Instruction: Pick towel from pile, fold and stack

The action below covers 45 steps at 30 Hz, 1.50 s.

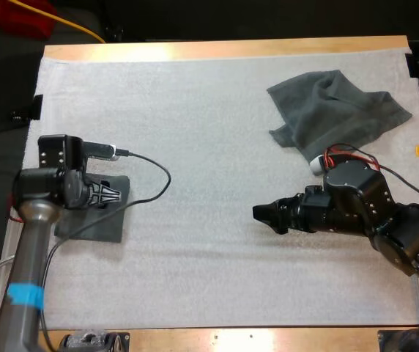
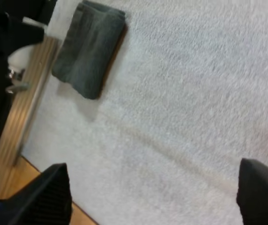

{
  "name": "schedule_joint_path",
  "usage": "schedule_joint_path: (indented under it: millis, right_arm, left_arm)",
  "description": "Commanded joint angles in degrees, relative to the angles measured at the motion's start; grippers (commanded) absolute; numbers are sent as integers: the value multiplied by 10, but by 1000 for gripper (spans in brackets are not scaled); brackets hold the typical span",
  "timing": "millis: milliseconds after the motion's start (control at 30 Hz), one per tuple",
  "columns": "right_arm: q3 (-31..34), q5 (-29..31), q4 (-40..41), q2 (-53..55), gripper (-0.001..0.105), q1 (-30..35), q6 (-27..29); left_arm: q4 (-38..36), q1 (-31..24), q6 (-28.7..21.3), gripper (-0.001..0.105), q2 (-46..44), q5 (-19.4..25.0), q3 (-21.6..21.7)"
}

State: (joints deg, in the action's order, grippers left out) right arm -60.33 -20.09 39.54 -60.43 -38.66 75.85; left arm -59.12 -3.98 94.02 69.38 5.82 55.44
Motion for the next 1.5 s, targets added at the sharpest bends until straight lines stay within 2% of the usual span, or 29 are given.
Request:
schedule_joint_path:
  millis: [0,67,167,267,500,633,1000,1233,1467]
  right_arm:
    - [-3,1,-3,5,71,0,17]
    - [-3,14,-2,5,71,3,27]
    - [-3,36,11,5,71,18,31]
    - [-3,39,34,5,71,47,63]
    - [-3,58,95,5,71,131,128]
    - [-3,93,131,5,71,170,176]
    - [-3,318,221,5,71,185,268]
    - [-3,318,209,5,71,186,268]
    - [-3,279,208,5,71,244,264]
  left_arm:
    - [-4,0,15,70,-15,-50,4]
    - [-4,0,26,70,-35,-104,4]
    - [-4,3,37,70,-61,-145,4]
    - [-4,3,37,70,-84,-176,4]
    - [-24,3,39,70,-121,-184,4]
    - [-39,3,39,70,-134,-184,4]
    - [-63,3,39,70,-159,-184,4]
    - [-74,14,39,70,-193,-185,4]
    - [-79,64,35,70,-210,-184,4]
